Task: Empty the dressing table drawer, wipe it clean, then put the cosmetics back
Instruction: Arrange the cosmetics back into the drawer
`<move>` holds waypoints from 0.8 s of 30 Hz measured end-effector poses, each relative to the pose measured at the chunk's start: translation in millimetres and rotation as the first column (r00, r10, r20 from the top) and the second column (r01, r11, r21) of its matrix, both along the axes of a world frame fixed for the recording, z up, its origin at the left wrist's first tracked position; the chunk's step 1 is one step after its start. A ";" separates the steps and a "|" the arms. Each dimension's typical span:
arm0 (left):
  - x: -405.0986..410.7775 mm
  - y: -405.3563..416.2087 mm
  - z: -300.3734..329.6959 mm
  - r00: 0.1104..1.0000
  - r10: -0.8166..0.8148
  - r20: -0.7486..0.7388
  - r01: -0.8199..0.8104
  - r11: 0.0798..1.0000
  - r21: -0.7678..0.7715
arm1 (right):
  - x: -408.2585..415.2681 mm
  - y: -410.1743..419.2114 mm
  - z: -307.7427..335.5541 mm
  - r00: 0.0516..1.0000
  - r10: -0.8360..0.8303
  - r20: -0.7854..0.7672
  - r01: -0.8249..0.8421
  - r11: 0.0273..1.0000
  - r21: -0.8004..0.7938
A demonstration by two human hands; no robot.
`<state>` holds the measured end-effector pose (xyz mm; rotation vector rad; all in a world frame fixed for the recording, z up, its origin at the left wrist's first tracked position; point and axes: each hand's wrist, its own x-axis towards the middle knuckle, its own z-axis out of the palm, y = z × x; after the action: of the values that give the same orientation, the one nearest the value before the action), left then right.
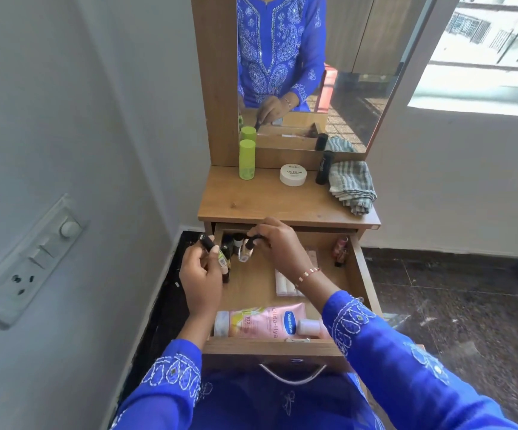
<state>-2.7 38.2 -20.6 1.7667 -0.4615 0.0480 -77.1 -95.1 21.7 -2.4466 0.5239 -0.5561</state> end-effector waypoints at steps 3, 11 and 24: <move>2.1 1.3 -1.4 1.000 0.017 0.001 -0.017 0.999 0.038 | 6.4 1.7 -9.9 0.996 -0.014 -0.088 0.016 1.000 0.023; 7.2 2.0 -7.1 1.000 0.021 0.014 -0.022 0.997 0.076 | 29.3 5.4 -24.9 0.966 -0.005 -0.259 0.002 1.000 -0.011; 3.0 2.1 -0.9 0.997 -0.060 0.056 0.053 0.991 0.121 | 44.4 10.0 -29.0 0.955 0.028 -0.297 -0.019 0.999 0.036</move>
<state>0.3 40.4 -21.4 1.8726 -0.5673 0.0342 -32.7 -85.2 -7.4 -2.5154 0.6173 -0.1658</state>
